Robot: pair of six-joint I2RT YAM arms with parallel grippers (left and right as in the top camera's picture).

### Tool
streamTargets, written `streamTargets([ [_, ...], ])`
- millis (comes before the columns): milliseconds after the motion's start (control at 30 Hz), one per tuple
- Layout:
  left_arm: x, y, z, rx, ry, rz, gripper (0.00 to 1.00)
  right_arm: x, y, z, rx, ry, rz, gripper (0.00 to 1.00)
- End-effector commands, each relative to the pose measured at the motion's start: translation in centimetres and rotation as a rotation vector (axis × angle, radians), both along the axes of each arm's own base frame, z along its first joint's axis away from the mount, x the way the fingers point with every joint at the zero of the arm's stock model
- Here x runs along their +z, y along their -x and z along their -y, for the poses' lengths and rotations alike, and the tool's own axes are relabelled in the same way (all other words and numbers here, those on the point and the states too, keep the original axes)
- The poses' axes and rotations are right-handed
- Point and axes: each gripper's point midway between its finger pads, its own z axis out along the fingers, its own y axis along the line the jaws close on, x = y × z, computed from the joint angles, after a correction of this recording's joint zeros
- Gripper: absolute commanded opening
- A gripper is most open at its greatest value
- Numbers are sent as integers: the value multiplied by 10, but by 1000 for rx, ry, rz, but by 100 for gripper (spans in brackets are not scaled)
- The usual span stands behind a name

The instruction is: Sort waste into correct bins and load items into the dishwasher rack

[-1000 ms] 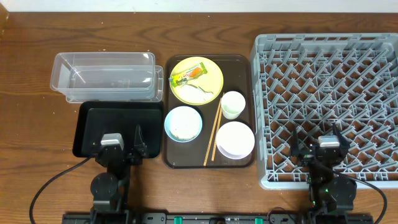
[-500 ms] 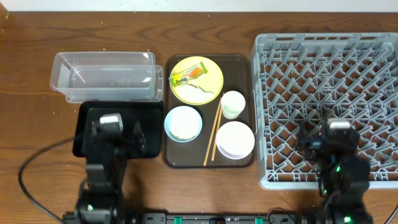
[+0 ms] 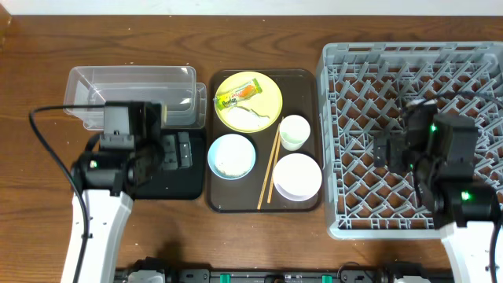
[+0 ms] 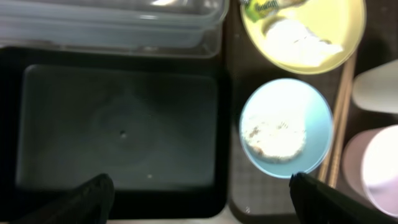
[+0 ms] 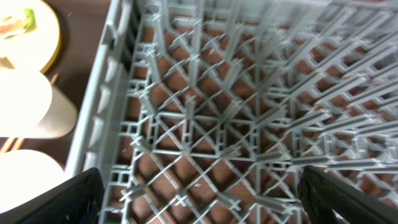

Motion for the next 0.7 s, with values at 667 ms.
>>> streamTargets([
  [667, 20, -142, 84, -57, 153, 182, 93, 18, -8, -19, 70, -94, 38, 99],
])
